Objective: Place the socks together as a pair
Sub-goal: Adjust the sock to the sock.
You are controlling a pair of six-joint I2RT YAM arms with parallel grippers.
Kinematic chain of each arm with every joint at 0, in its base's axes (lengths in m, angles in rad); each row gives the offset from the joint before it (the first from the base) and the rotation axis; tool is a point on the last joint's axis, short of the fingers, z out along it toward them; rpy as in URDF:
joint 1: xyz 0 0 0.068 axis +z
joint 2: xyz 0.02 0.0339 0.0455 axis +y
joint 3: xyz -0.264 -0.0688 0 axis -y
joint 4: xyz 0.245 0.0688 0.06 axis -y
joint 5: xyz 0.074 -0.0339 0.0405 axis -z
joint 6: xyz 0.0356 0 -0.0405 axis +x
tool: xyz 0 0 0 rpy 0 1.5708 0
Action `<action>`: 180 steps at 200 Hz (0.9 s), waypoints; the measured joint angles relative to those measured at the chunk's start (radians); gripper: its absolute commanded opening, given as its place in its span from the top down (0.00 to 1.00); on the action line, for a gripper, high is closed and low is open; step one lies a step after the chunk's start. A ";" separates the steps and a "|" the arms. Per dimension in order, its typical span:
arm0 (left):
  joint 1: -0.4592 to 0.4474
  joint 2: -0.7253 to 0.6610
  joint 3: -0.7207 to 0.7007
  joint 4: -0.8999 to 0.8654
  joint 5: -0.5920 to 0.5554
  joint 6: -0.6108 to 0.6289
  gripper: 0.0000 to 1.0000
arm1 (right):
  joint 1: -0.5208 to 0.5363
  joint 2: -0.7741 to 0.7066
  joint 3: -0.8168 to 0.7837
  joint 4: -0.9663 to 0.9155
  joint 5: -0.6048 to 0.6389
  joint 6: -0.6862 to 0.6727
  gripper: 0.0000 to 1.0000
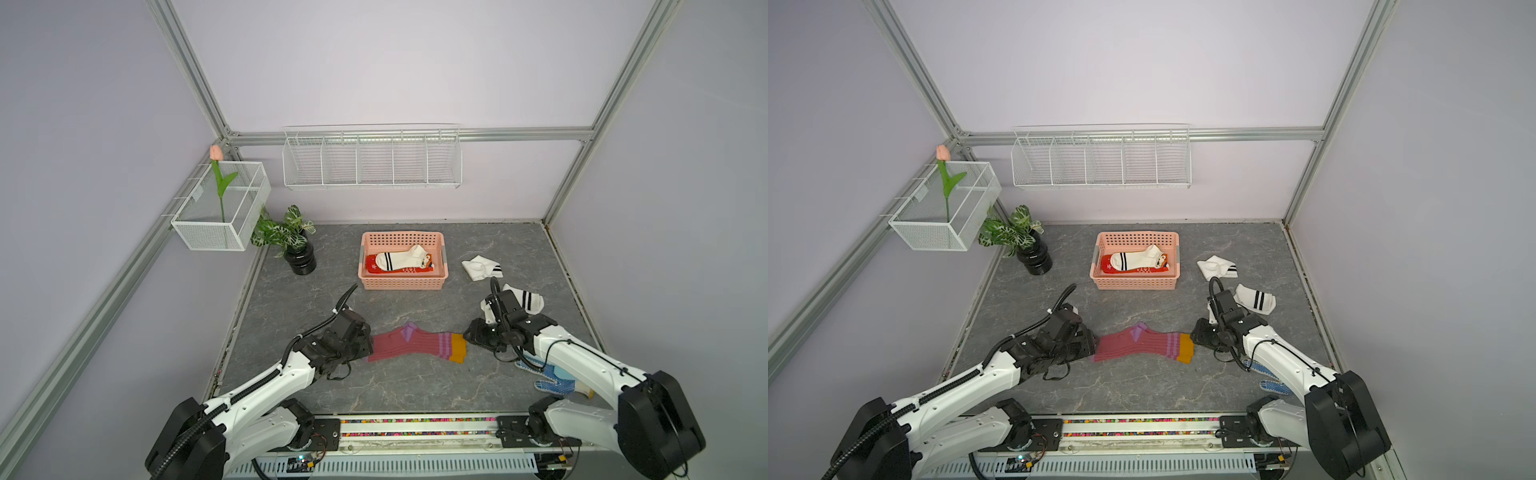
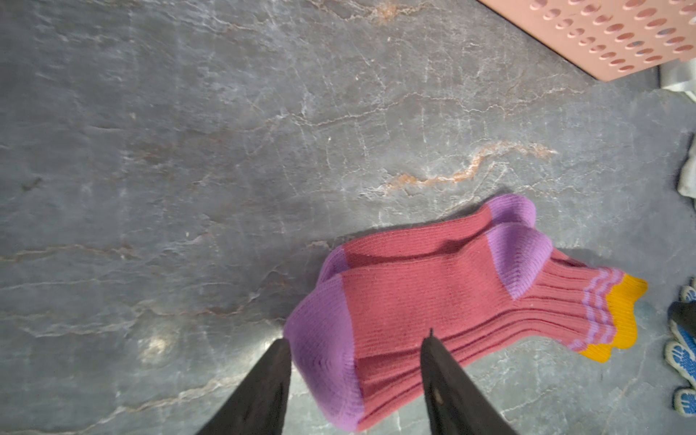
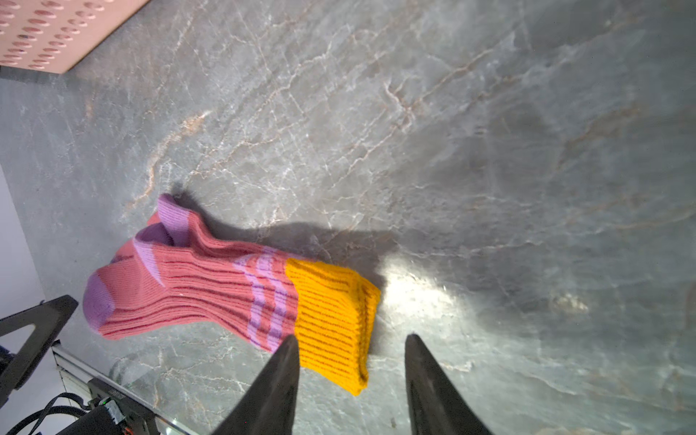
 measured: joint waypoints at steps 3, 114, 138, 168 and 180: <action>0.000 0.004 0.000 -0.002 -0.003 -0.002 0.43 | 0.001 0.002 0.000 0.007 0.002 -0.003 0.52; 0.000 0.044 0.000 -0.013 -0.013 -0.042 0.67 | 0.048 0.106 0.000 0.133 0.036 -0.064 0.49; 0.000 0.046 0.000 -0.010 -0.010 -0.043 0.73 | 0.059 0.124 0.000 0.143 0.029 -0.069 0.50; 0.000 0.050 -0.006 -0.005 -0.009 -0.043 0.82 | 0.071 0.132 0.000 0.149 0.029 -0.074 0.57; 0.000 0.053 -0.008 -0.005 -0.010 -0.047 0.87 | 0.074 0.132 0.000 0.153 0.029 -0.079 0.62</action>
